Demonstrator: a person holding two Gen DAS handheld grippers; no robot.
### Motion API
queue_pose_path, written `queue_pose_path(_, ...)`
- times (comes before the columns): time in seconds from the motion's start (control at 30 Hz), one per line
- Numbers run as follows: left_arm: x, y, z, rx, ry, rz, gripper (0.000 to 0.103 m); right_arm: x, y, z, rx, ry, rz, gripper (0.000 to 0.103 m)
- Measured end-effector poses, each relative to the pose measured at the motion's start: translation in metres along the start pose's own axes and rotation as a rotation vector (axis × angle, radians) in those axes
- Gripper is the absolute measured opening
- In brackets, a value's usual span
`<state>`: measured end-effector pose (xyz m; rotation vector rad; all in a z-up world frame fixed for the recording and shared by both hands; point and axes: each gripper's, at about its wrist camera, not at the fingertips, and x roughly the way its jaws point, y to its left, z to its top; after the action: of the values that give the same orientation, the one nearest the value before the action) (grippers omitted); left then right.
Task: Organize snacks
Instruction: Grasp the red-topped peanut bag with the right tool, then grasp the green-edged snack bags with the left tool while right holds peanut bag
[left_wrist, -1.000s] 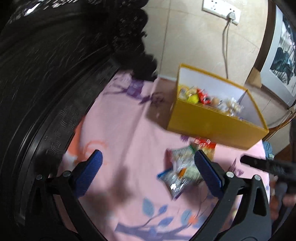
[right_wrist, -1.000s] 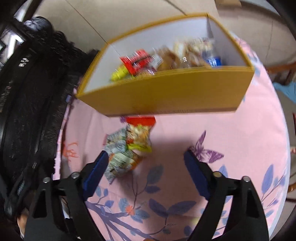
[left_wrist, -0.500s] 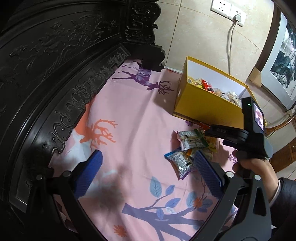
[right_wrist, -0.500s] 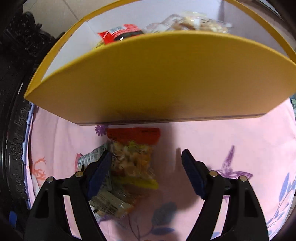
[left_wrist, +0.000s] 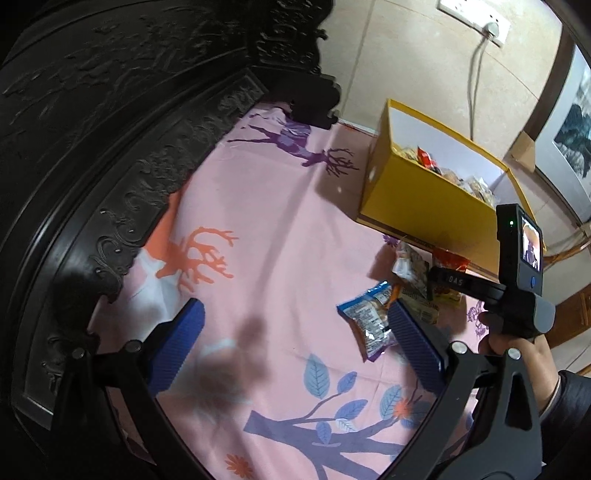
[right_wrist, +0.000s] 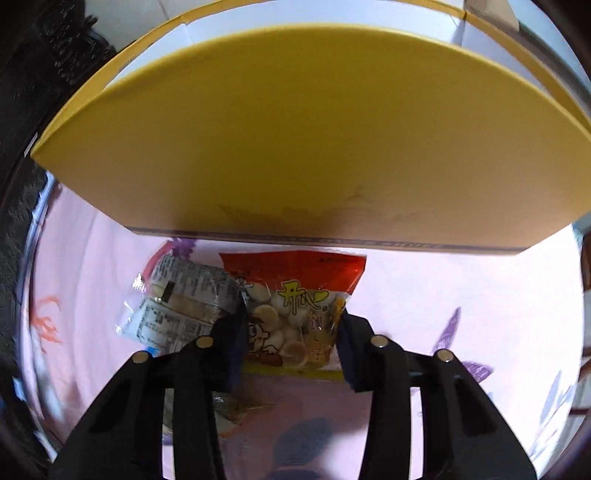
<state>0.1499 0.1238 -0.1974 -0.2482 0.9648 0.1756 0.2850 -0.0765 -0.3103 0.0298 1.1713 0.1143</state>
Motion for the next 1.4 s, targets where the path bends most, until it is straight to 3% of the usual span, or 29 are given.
queue_pose_path(0.1, 0.005, -0.012, 0.005, 0.04, -0.004, -0.003, 0.101, -0.006, -0.017, -0.005, 0.037, 0.003, 0.01, 0.04)
queue_pose_path(0.23, 0.018, -0.033, 0.015, 0.082, 0.016, -0.048, 0.101, -0.022, -0.049, -0.02, 0.119, 0.009, 0.106, 0.04)
queue_pose_path(0.33, 0.033, -0.058, 0.022, 0.148, 0.023, -0.076, 0.101, -0.036, -0.067, -0.032, 0.109, -0.005, 0.089, 0.04)
queue_pose_path(0.5, 0.066, -0.11, 0.029, 0.306, 0.023, -0.123, 0.101, -0.037, -0.109, -0.054, 0.209, 0.069, 0.123, 0.04)
queue_pose_path(0.6, 0.092, -0.136, 0.031, 0.36, 0.052, -0.138, 0.101, -0.037, -0.121, -0.061, 0.205, 0.07, 0.122, 0.04)
queue_pose_path(0.8, 0.144, -0.16, 0.028, 0.393, 0.157, -0.131, 0.101, -0.044, -0.128, -0.073, 0.221, 0.078, 0.154, 0.04)
queue_pose_path(1.03, 0.17, -0.166, 0.018, 0.407, 0.234, -0.136, 0.1, -0.041, -0.13, -0.07, 0.234, 0.073, 0.191, 0.04)
queue_pose_path(1.2, 0.172, -0.172, 0.008, 0.463, 0.205, -0.11, 0.092, -0.041, -0.134, -0.069, 0.236, 0.067, 0.191, 0.04)
queue_pose_path(1.27, 0.169, -0.174, 0.008, 0.475, 0.186, -0.119, 0.075, -0.042, -0.138, -0.07, 0.244, 0.07, 0.189, 0.04)
queue_pose_path(1.4, 0.164, -0.173, 0.008, 0.468, 0.172, -0.146, 0.056, -0.038, -0.131, -0.068, 0.249, 0.062, 0.184, 0.04)
